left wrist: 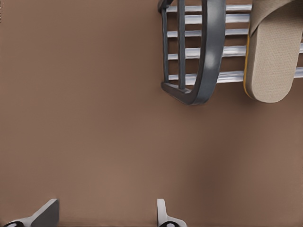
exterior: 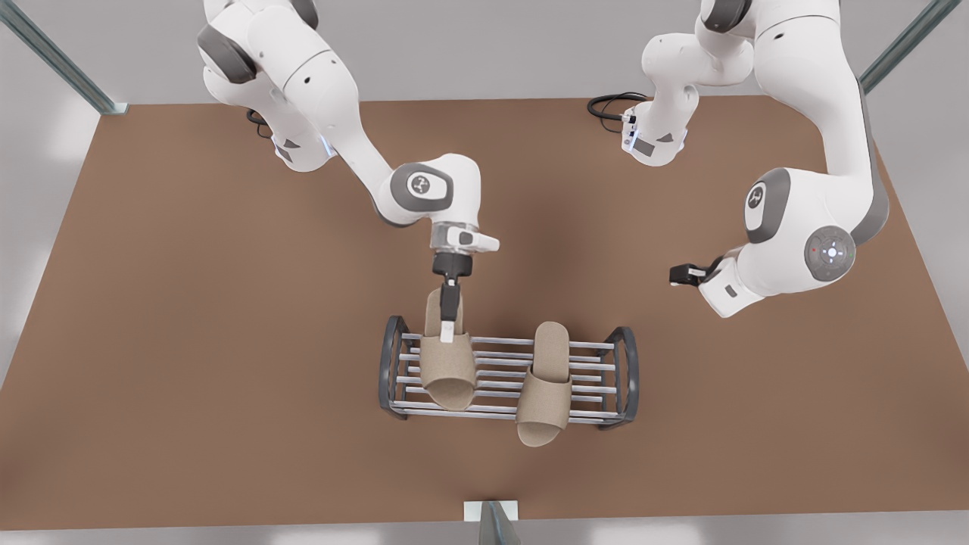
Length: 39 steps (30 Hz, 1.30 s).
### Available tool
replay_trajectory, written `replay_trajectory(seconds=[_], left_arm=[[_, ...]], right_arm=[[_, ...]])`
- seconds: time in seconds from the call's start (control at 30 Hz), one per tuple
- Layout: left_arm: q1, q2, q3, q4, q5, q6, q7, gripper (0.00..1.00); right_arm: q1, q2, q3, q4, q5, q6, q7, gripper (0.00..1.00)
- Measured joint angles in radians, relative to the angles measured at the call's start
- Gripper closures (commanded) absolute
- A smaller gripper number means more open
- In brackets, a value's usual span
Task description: Place the right shoe on the shoe rack with the right arm, and place the left shoe on the shoe rack with the left arm
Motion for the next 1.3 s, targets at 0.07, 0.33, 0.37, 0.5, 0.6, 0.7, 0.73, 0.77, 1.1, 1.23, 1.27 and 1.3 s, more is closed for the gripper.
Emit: replay_trajectory(seconds=[0.07, 0.33, 0.37, 0.5, 0.6, 0.7, 0.73, 0.77, 1.1, 1.23, 1.27, 1.3], left_arm=[[0.000, 0.002, -0.001, 0.000, -0.002, -0.002, -0.031, 0.00], [0.000, 0.015, 0.000, 0.003, -0.002, 0.005, -0.126, 0.00], [0.000, 0.015, 0.000, 0.003, -0.002, 0.006, -0.135, 0.00], [0.000, 0.016, 0.000, 0.005, -0.002, 0.010, -0.167, 0.00], [0.000, 0.017, 0.000, 0.005, -0.002, 0.013, -0.187, 0.00], [0.000, 0.017, 0.000, 0.005, -0.002, 0.015, -0.205, 0.00], [0.000, 0.017, 0.000, 0.006, -0.002, 0.015, -0.210, 0.00], [0.000, 0.017, -0.001, 0.006, -0.002, 0.016, -0.215, 0.00], [0.004, -0.013, 0.002, 0.167, 0.074, -0.162, -0.165, 0.00], [0.003, -0.035, -0.002, 0.174, 0.101, -0.226, -0.119, 0.00], [0.002, -0.028, -0.002, 0.182, 0.103, -0.236, -0.110, 0.00], [0.002, -0.024, -0.002, 0.187, 0.106, -0.245, -0.101, 0.00]], right_arm=[[0.000, 0.019, -0.003, 0.021, 0.016, -0.006, -0.001, 0.00], [0.004, 0.088, -0.015, 0.112, 0.078, -0.007, -0.061, 0.00], [0.003, 0.094, -0.016, 0.111, 0.081, -0.006, -0.068, 0.00], [-0.078, -0.142, 0.101, -0.265, 0.080, -0.005, -0.079, 0.00], [-0.126, -0.236, 0.141, -0.365, 0.080, -0.002, -0.082, 0.00], [-0.189, -0.283, 0.130, -0.386, 0.086, 0.041, -0.090, 0.00], [-0.182, -0.251, 0.130, -0.367, 0.086, 0.048, -0.089, 0.00], [-0.186, -0.259, 0.126, -0.357, 0.091, 0.061, -0.090, 0.00], [-0.600, -0.275, -0.042, 0.117, 1.305, -0.295, -0.146, 0.00], [-0.691, -0.254, -0.076, 0.145, 1.506, -0.450, -0.146, 0.00], [-0.699, -0.244, -0.065, 0.186, 1.533, -0.489, -0.146, 0.00], [-0.692, -0.291, -0.069, 0.125, 1.554, -0.503, -0.146, 0.00]])
